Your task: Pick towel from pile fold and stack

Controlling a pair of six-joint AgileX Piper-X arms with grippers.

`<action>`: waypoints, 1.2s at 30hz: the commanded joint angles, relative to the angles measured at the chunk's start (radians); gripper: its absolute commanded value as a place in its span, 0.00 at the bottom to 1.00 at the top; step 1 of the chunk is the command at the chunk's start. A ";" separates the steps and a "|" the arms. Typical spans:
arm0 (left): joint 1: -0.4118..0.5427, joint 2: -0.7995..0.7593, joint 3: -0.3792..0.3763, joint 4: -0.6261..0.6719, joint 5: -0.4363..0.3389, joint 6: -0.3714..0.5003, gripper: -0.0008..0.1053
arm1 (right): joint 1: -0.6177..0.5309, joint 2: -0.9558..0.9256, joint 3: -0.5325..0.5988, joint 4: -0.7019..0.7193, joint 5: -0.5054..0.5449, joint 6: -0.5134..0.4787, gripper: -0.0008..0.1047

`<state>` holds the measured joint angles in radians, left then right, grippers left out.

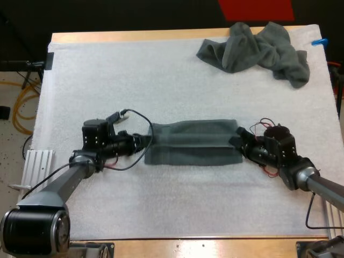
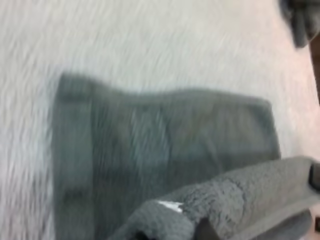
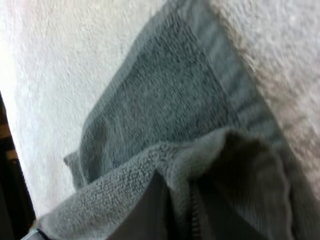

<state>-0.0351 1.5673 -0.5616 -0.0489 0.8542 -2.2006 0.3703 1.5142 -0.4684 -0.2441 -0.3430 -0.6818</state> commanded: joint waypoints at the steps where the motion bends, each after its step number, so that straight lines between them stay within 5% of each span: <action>1: 0.004 -0.002 -0.012 -0.016 -0.018 -0.005 0.01 | -0.006 0.006 -0.014 -0.013 0.010 -0.001 0.01; 10: 0.004 -0.002 -0.015 -0.013 -0.042 -0.001 0.06 | -0.006 0.034 -0.061 -0.015 0.010 -0.001 0.02; 13: 0.004 -0.002 -0.015 -0.024 -0.042 0.001 0.22 | -0.006 0.034 -0.070 -0.014 0.005 -0.001 0.19; 18: 0.004 -0.002 -0.028 -0.072 -0.034 0.001 0.53 | -0.006 0.034 -0.075 -0.152 0.009 -0.002 0.64; 23: 0.004 -0.032 -0.087 -0.084 0.013 0.001 0.55 | -0.006 0.034 -0.081 -0.439 0.006 -0.078 0.67; 25: 0.004 -0.063 -0.106 -0.084 0.009 0.001 0.55 | -0.006 0.023 -0.095 -0.452 0.006 -0.101 0.67; 30: 0.004 -0.220 -0.126 -0.081 -0.007 0.001 0.55 | -0.006 -0.074 -0.159 -0.224 -0.024 -0.285 0.67; 36: 0.004 -0.438 -0.132 0.059 -0.053 0.040 0.60 | -0.006 -0.251 -0.232 0.205 0.089 -0.532 0.67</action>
<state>-0.0342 1.1400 -0.6864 -0.0096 0.8167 -2.1730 0.3703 1.2777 -0.6889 -0.1784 -0.2660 -1.1725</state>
